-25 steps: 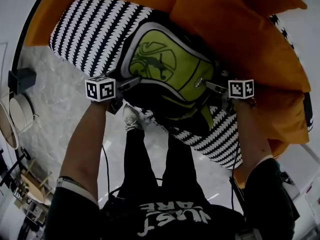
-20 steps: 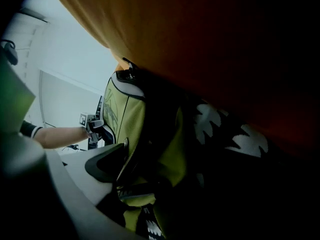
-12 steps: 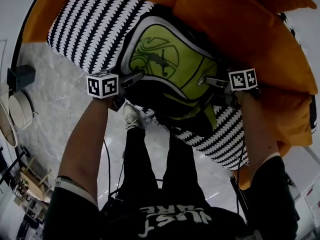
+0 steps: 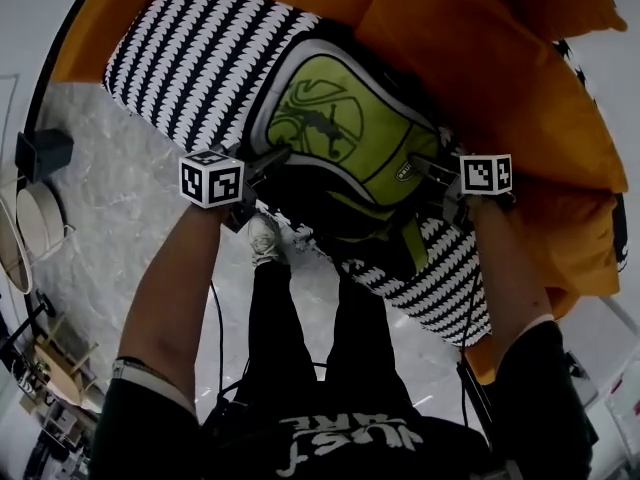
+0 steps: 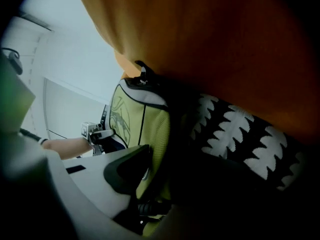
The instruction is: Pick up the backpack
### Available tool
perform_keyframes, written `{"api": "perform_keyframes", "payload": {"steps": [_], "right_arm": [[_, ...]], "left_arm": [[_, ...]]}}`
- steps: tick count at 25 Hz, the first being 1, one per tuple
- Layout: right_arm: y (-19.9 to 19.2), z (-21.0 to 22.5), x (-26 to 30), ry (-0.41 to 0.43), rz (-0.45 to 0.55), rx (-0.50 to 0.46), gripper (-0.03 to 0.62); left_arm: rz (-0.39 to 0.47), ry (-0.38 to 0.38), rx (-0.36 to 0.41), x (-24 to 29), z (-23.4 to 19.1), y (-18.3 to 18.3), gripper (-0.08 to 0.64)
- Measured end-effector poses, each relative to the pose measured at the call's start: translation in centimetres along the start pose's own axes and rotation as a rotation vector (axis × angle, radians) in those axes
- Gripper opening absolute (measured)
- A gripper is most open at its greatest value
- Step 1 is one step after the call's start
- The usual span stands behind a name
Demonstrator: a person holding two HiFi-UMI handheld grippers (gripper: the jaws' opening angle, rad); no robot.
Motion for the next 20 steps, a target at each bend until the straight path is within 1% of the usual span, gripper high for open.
{"api": "perform_keyframes", "payload": {"steps": [1, 3, 6, 13, 16, 18, 20], "right_arm": [[0.3, -1.1, -0.6, 0.022, 0.024, 0.005, 0.139], [0.7, -2.3, -1.4, 0.06, 0.067, 0.007, 0.104], [1.2, -3.0, -1.7, 0.097, 0.106, 0.017, 0.077], [0.6, -4.6, -3.6, 0.166, 0.17, 0.009, 0.063], [2.0, -7.6, -4.9, 0.179, 0.196, -0.011, 0.061], [3.3, -10.3, -6.1, 0.176, 0.204, -0.025, 0.061], [4.1, -12.1, -7.3, 0.169, 0.212, -0.045, 0.061]], "left_arm": [[0.009, -0.008, 0.006, -0.6, 0.4, 0.4, 0.11], [0.026, -0.025, 0.017, -1.3, 1.0, 0.9, 0.084], [0.045, -0.048, 0.026, -1.5, 1.6, 1.4, 0.069], [0.086, -0.091, 0.08, -3.0, 4.5, 2.2, 0.058], [0.117, -0.11, 0.096, -5.2, 6.0, 4.5, 0.058], [0.132, -0.12, 0.105, -7.3, 7.4, 6.4, 0.058], [0.15, -0.126, 0.12, -8.9, 8.8, 8.0, 0.058]]}}
Point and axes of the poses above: the fingertips, and each gripper's own axes: x forward along the fingers, z to its right, y out of its top, the point moved 6 cm from there along -x, backward along the fingers, and after that the axes turned 4 degrees about z, right-handed, at the moved point
